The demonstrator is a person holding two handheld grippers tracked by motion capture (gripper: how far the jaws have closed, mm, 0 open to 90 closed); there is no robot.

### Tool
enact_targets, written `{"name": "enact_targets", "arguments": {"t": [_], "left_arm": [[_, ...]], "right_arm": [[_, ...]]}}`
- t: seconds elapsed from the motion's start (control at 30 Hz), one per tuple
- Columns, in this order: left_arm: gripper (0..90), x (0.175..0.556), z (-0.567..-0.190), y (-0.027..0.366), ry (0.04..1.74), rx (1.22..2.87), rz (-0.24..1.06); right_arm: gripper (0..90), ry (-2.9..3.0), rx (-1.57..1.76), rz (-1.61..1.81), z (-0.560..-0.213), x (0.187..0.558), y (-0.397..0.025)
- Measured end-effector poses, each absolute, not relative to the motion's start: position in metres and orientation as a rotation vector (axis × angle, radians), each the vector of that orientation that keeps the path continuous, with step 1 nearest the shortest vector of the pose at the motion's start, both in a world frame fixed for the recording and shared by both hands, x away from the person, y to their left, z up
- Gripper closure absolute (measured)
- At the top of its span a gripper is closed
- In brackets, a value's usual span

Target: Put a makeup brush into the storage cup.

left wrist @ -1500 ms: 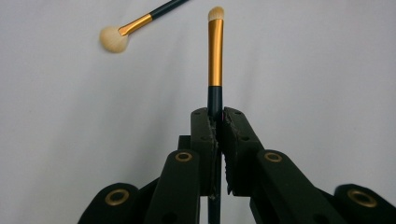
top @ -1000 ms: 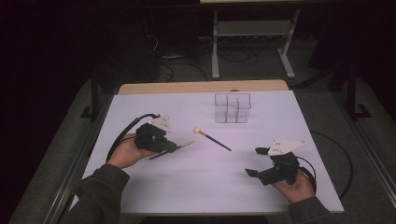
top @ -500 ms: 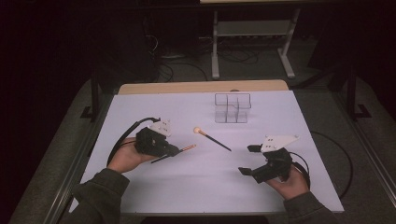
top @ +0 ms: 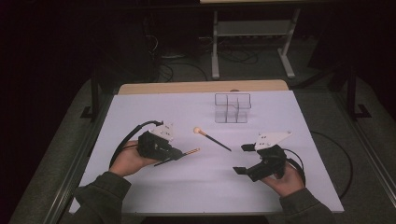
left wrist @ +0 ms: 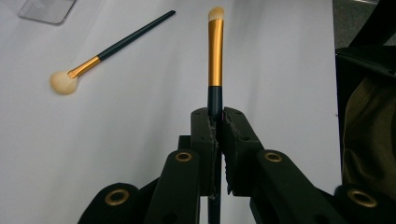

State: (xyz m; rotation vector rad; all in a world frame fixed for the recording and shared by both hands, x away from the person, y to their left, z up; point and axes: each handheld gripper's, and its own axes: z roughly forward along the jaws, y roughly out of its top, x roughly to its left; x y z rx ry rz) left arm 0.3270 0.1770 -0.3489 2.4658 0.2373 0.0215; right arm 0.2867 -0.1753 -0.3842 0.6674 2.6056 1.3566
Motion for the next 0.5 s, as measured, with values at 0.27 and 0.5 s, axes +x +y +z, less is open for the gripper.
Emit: {"name": "enact_targets", "arguments": {"t": [0.27, 0.5], "left_arm": [[83.3, 0.321, -0.348, 0.171, 0.205, 2.455, 0.018], [83.3, 0.316, -0.347, 0.165, 0.178, 2.449, 0.006]], "right_arm": [[16.6, 2.631, 0.643, 1.362, -0.378, 0.291, -0.167], [17.7, 2.662, 0.592, 1.372, -0.373, 0.295, -0.153]]}}
